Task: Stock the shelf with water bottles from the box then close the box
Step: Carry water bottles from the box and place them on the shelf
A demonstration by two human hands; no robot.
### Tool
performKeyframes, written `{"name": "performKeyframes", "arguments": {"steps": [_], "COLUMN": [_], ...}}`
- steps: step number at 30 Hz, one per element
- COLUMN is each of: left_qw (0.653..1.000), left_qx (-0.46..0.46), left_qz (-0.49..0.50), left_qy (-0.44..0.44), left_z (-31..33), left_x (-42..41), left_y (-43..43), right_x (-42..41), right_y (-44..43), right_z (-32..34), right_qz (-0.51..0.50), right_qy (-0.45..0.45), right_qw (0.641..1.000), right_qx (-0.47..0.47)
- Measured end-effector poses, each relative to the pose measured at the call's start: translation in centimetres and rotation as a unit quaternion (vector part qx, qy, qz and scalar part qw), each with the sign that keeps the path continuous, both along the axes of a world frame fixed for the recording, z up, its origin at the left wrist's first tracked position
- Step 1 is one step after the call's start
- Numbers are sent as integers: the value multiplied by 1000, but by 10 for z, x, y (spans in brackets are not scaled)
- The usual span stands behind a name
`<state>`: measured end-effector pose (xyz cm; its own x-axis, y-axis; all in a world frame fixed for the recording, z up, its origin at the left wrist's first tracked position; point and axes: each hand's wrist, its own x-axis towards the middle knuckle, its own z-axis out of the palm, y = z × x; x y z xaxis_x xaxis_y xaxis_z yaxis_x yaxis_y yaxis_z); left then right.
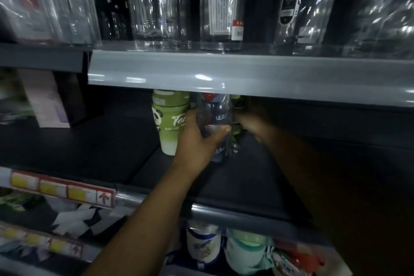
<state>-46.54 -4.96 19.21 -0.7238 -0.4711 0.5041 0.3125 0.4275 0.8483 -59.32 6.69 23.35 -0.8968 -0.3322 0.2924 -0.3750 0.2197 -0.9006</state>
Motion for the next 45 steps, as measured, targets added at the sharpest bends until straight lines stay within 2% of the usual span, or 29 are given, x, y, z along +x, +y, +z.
{"name": "performKeyframes", "arguments": {"steps": [5,8,11,18,21,24,29,35,40,45], "left_qw": [995,993,990,980,971,964,953,936,895,821], "left_qx": [-38,-56,-107,-189,-219,-233,-212,-159,-159,-191], "left_qz": [-1,27,59,-63,-93,-130,-215,-305,-393,-514], "left_qy": [-91,-105,-68,-15,4,19,-4,-79,-140,-158], "left_z": [-6,-8,-8,-15,-18,-23,-52,-132,-187,-195], "left_x": [15,40,67,92,106,128,171,226,258,273], "left_y": [-8,-7,-3,36,65,105,194,345,486,617], "right_x": [2,8,31,125,164,208,288,377,451,511], "right_y": [13,27,51,129,171,221,319,473,592,686], "right_z": [-4,-4,-4,-26,-37,-49,-84,-164,-213,-236], "right_qz": [28,-10,-33,-76,-99,-124,-141,-241,-355,-448], "right_qy": [-21,-37,26,156,207,286,222,90,-6,-84], "right_qw": [988,980,959,950,949,930,950,951,914,861], "right_qx": [148,195,281,261,216,195,169,170,199,225]}}
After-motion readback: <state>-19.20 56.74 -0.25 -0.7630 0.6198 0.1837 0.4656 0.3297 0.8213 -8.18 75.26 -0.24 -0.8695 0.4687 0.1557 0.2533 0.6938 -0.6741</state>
